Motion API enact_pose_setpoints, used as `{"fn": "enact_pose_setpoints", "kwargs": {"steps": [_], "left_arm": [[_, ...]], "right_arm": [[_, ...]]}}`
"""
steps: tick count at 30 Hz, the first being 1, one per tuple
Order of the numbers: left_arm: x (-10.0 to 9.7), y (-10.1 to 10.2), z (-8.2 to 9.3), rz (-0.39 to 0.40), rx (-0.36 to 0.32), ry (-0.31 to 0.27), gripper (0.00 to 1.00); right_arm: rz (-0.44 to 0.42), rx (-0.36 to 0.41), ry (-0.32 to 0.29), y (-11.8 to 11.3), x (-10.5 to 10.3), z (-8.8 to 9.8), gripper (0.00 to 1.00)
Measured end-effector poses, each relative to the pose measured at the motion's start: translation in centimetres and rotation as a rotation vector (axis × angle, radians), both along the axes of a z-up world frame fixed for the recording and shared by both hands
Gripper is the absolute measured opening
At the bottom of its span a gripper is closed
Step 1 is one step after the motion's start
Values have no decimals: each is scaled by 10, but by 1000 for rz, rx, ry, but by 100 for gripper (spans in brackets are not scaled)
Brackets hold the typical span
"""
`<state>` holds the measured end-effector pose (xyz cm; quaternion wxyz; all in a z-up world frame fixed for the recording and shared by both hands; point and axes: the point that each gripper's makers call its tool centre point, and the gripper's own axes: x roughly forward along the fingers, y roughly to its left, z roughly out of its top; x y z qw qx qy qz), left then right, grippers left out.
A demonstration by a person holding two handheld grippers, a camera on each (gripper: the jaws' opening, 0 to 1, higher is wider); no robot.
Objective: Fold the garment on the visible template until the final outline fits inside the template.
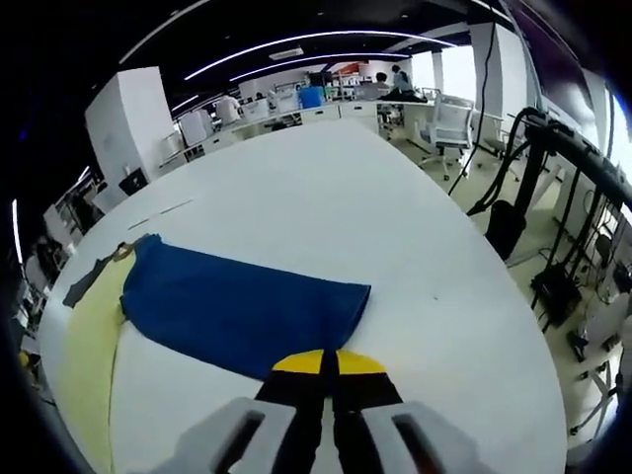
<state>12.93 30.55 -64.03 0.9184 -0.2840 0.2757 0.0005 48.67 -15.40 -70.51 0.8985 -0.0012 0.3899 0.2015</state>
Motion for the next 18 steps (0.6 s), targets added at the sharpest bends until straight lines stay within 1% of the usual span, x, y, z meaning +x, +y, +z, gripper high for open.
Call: {"fn": "enact_pose_setpoints", "kwargs": {"steps": [9, 12, 15, 18], "left_arm": [[0, -3, -5, -6, -10, 5, 47], [1, -3, -5, -3, -17, -3, 47], [0, -2, -5, -1, -19, -8, 47], [0, -2, -4, 2, -22, -15, 47]], "right_arm": [[-21, -3, -30, -6, 10, 18, 0], [-13, -3, -38, -4, 11, 24, 0], [1, -24, -55, -4, 15, 31, 0], [-1, -26, -56, -6, 18, 35, 0]]}}
